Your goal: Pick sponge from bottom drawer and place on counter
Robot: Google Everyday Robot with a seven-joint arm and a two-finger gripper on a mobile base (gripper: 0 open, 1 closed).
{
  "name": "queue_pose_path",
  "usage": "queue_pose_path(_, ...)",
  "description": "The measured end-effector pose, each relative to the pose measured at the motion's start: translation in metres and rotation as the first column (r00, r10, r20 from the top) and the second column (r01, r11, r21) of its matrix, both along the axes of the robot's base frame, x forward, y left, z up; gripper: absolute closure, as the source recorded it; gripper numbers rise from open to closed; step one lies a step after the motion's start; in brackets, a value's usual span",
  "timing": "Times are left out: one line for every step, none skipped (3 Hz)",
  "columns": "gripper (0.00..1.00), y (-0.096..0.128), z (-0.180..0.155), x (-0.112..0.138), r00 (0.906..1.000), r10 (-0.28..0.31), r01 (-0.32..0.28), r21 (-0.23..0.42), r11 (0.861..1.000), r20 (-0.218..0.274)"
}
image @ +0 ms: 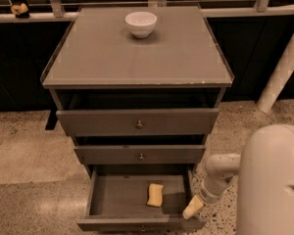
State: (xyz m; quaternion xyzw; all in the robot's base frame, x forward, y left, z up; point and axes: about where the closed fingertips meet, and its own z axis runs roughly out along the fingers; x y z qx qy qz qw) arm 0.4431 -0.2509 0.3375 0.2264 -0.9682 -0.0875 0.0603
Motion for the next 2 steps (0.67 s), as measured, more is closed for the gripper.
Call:
queue_pose_path(0.0, 0.005, -0.065, -0.008, 0.9822, -0.123, 0.119, -0.037, 0.992, -0.142)
queue_pose_path(0.0, 0.009, -0.1, -0.033, 0.9711, -0.127, 0.121, -0.037, 0.992, -0.203)
